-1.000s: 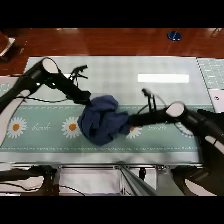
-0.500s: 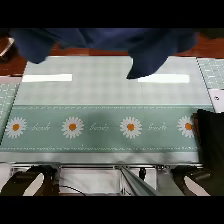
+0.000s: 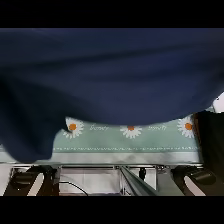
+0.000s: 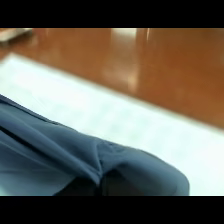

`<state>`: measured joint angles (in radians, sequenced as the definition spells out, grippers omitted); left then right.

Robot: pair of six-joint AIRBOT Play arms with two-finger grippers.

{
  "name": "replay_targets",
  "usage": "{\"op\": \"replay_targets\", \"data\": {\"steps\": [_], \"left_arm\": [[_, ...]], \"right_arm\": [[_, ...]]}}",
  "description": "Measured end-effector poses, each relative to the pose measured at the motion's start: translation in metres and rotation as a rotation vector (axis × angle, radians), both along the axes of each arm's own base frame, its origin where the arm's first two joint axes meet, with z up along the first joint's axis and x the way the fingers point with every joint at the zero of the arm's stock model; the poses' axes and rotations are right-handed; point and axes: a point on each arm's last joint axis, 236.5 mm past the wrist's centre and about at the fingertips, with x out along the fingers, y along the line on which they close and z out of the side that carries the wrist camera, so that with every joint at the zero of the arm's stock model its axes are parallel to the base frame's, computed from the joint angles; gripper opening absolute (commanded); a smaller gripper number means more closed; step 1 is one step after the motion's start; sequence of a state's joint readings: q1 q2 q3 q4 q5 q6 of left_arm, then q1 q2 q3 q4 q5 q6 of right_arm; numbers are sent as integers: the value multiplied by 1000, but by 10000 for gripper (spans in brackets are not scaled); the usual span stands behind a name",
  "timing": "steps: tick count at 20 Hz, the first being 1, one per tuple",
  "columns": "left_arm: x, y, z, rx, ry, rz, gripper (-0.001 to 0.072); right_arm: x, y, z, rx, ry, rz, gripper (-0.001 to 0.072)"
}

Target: Fold the shirts.

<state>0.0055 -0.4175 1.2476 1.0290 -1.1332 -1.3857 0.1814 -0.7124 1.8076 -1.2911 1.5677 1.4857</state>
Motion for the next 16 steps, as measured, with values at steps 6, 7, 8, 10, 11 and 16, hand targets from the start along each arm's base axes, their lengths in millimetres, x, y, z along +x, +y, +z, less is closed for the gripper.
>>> {"op": "replay_targets", "data": {"steps": [6,7,8,10,11,16], "left_arm": [[20,-16,-154,-26,454,-78,15],[32,-17,-175,-44,503,-74,15],[46,-17,-197,-61,555,-64,15],[73,-16,-234,-88,649,-47,15],[88,-17,-253,-105,694,-37,15],[154,-18,-330,-161,878,3,17]], "right_arm": [[32,9,-131,-41,343,1,21],[43,7,-152,-53,385,-19,20],[58,3,-175,-69,430,-49,20],[89,-7,-214,-89,505,-110,20],[106,-12,-233,-90,540,-139,21],[192,-28,-316,64,684,-233,22]]}}
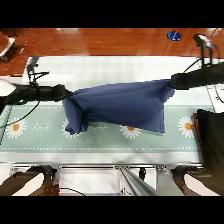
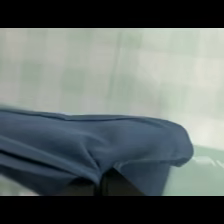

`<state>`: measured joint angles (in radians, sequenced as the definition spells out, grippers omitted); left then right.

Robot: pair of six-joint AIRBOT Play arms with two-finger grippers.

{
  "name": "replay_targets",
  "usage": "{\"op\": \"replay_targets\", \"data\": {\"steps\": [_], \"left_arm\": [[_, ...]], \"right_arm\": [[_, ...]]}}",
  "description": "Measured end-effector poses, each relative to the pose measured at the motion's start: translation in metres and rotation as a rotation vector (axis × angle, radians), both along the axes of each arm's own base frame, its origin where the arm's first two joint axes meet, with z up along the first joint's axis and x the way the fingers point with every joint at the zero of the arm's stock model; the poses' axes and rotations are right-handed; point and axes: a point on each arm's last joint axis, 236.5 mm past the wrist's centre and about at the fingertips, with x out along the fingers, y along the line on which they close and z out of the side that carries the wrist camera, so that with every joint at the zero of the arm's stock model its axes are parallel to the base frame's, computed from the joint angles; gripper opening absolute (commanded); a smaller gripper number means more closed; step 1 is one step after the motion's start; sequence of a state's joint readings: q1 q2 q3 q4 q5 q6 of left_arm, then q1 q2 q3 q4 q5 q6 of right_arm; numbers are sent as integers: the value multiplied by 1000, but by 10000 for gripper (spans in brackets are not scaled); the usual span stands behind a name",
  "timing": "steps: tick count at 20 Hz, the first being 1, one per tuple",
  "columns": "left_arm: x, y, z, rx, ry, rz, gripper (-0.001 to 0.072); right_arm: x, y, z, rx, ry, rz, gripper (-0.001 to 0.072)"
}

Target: Fold the shirts.

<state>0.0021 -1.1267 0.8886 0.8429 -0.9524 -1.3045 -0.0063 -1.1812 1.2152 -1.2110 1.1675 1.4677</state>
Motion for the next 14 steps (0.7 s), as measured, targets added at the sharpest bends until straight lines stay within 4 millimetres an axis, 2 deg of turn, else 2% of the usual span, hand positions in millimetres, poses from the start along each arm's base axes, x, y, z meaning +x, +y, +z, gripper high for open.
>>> {"op": "replay_targets", "data": {"steps": [1,2,3,4,6,7,9,11,12,14], "left_arm": [[12,-1,-9,-4,17,5,78],[22,-4,-18,-4,33,1,306],[30,-5,-25,10,40,-7,506],[39,-9,-30,6,46,-10,512],[46,-21,-34,-6,71,-48,511],[48,-20,-34,8,77,-65,511],[48,-3,-33,58,98,-93,511],[34,27,-34,108,160,-103,511],[24,47,-35,129,190,-84,511],[-9,71,-42,115,276,-49,511]], "right_arm": [[15,-2,-12,32,10,-23,23],[31,-2,-24,66,19,-46,53],[45,-4,-34,84,22,-66,246],[57,-4,-44,114,31,-85,417],[78,2,-53,183,39,-108,411],[85,1,-54,206,44,-117,410],[94,-14,-50,219,46,-138,409],[87,-38,-43,216,70,-155,405],[80,-60,-42,185,82,-173,405],[54,-96,-44,141,127,-217,405]]}}
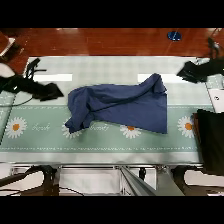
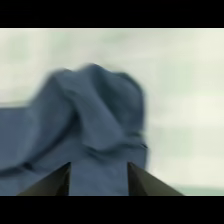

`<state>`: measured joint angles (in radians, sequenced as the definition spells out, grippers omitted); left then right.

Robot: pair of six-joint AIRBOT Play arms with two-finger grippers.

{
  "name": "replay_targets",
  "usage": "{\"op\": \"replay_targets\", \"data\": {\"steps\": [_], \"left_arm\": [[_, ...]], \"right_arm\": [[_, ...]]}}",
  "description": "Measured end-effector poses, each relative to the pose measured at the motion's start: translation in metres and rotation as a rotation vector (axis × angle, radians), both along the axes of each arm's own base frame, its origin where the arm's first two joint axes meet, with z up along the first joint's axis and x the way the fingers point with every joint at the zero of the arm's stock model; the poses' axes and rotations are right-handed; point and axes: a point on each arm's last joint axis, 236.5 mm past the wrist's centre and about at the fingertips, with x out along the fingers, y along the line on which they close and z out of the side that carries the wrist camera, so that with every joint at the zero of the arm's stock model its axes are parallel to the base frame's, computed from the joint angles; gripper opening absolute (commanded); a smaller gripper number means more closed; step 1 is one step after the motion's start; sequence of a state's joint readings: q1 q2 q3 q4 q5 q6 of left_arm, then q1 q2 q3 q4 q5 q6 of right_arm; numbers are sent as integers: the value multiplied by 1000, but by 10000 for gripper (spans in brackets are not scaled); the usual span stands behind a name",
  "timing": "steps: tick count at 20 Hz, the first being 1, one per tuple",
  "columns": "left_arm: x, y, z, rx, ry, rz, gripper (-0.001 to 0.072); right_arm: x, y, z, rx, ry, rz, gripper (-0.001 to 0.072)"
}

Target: Fold the shirts.

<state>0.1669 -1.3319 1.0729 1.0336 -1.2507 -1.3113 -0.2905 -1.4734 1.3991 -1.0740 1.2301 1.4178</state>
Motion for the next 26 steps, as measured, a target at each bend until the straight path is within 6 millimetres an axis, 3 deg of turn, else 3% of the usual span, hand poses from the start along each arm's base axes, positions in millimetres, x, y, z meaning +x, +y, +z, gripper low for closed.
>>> {"op": "replay_targets", "data": {"steps": [2,4,5,8,13,14,15,16,21,26], "left_arm": [[-38,0,-11,-71,64,25,511],[-72,-24,-21,-198,105,19,511],[-88,-37,-28,-256,124,13,510],[-111,-61,-43,-348,139,30,510],[-119,-84,-60,-364,131,36,495],[-118,-89,-63,-360,125,34,388],[-117,-95,-64,-360,114,29,104],[-116,-101,-66,-358,102,21,14],[-109,-116,-65,-357,50,-11,15],[-103,-119,-63,-356,28,-16,14]], "right_arm": [[-33,-25,-9,-18,46,-59,405],[-66,-36,-26,-23,74,-120,405],[-83,-33,-37,-12,88,-139,405],[-120,-20,-63,18,104,-174,405],[-156,5,-90,83,140,-170,405],[-160,8,-93,92,147,-170,405],[-164,10,-96,97,156,-168,405],[-168,12,-100,101,166,-166,405],[-191,27,-118,143,230,-163,405],[-200,38,-131,181,285,-157,405]]}}
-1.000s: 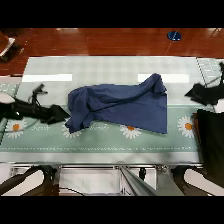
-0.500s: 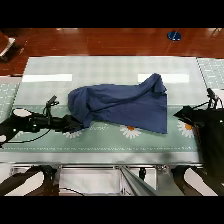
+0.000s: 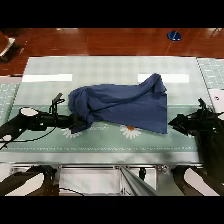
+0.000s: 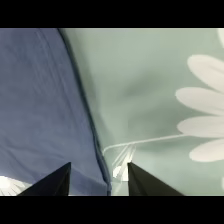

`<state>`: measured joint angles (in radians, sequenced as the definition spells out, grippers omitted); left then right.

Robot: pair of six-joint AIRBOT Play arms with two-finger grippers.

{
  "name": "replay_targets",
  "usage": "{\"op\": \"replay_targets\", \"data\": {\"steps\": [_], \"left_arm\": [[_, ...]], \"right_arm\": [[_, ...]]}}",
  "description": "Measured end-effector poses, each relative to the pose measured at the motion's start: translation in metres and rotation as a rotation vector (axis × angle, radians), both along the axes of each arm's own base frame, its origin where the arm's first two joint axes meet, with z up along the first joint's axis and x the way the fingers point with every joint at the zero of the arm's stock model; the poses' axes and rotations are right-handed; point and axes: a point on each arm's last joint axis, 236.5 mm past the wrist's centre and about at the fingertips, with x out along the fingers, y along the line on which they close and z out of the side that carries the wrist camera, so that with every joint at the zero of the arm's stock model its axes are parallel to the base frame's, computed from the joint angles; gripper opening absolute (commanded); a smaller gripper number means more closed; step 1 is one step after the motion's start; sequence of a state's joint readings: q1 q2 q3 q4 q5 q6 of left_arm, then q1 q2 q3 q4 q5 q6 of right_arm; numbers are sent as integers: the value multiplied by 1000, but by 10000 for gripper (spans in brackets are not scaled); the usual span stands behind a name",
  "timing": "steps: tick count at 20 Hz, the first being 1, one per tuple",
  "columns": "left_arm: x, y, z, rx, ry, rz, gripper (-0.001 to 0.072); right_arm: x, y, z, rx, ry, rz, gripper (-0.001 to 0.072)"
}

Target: Fold the shirts.

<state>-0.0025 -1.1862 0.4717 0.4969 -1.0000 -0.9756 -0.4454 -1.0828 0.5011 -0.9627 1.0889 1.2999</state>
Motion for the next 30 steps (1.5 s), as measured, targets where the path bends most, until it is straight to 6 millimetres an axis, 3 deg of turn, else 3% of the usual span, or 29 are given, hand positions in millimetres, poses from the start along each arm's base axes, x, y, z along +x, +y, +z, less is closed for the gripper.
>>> {"op": "replay_targets", "data": {"steps": [3,4,6,8,10,11,13,15,16,18,20,21,24,25,27,30], "left_arm": [[1,0,1,0,-5,1,15],[1,-1,1,0,-5,1,15],[3,-1,2,0,-10,1,15],[11,1,8,-1,-32,4,15],[33,4,30,-15,-96,17,15],[47,7,47,-24,-143,24,15],[85,19,102,-46,-278,56,15],[120,37,172,-54,-438,104,15],[134,49,216,-50,-538,130,14],[148,73,311,-30,-749,188,14],[135,94,403,16,-963,232,14],[121,104,446,49,-1066,261,14],[68,127,535,204,-1294,370,14],[47,131,556,266,-1353,413,14],[9,135,578,405,-1422,484,14],[-46,143,593,604,-1475,582,14]], "right_arm": [[-2,25,-9,61,42,43,398],[0,34,-11,71,47,62,335],[14,46,-14,64,24,93,42],[36,56,-6,46,-31,139,23],[67,67,22,52,-114,193,22],[86,72,46,54,-170,227,22],[127,75,107,31,-320,276,22],[166,72,197,-34,-522,311,22],[178,69,244,-77,-622,317,22],[182,63,347,-182,-840,317,22],[158,57,438,-291,-1032,301,22],[137,54,477,-344,-1117,286,22],[64,44,552,-486,-1290,224,22],[37,41,569,-527,-1329,201,22],[-11,34,586,-599,-1371,158,22],[-66,20,586,-687,-1351,109,22]]}}
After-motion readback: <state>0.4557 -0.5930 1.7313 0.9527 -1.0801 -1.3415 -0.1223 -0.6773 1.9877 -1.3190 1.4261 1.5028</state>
